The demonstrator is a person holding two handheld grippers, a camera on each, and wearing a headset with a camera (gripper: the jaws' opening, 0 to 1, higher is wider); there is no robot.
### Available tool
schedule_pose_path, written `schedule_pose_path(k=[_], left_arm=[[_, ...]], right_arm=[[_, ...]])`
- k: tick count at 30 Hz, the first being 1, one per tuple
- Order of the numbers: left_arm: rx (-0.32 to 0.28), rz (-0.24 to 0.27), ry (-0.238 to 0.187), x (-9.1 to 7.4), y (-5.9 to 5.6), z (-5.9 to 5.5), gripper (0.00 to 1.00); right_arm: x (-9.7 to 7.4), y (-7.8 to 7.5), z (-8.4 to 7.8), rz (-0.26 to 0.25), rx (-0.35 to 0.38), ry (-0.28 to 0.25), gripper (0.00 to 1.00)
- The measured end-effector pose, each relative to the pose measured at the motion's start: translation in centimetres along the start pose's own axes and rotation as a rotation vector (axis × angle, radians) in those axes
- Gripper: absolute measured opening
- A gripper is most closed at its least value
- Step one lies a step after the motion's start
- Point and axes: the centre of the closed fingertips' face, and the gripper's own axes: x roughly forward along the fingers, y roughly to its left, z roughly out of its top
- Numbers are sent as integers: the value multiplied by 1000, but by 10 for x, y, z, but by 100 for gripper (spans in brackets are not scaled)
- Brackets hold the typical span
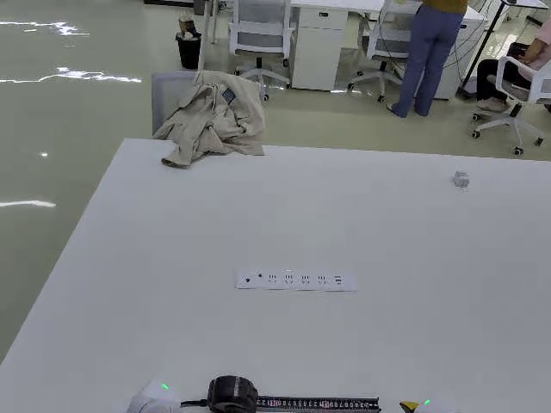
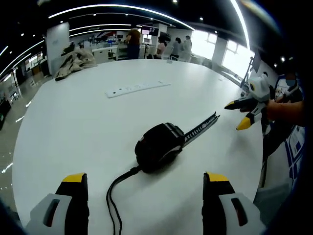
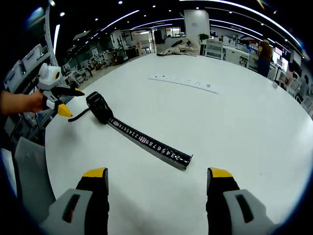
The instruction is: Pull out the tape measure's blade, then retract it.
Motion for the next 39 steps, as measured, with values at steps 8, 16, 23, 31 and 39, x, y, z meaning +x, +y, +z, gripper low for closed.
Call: schedule_pose_path(k=[8, 16, 23, 31, 39], left_arm=[[-23, 40, -15, -14, 0, 1, 98], [-68, 60, -49, -24, -8, 6, 100], [-72, 99, -66, -35, -6, 1, 100], [-103, 99, -73, -48, -10, -10, 100], [-108, 107, -101, -59, -16, -11, 100]], right_arm=[[-15, 9, 2, -22, 14, -28, 87], [-28, 18, 4, -37, 27, -52, 90], [-39, 27, 1, -44, 35, -65, 92], [-45, 34, 1, -46, 42, -79, 93], [-50, 42, 5, -50, 41, -88, 95]])
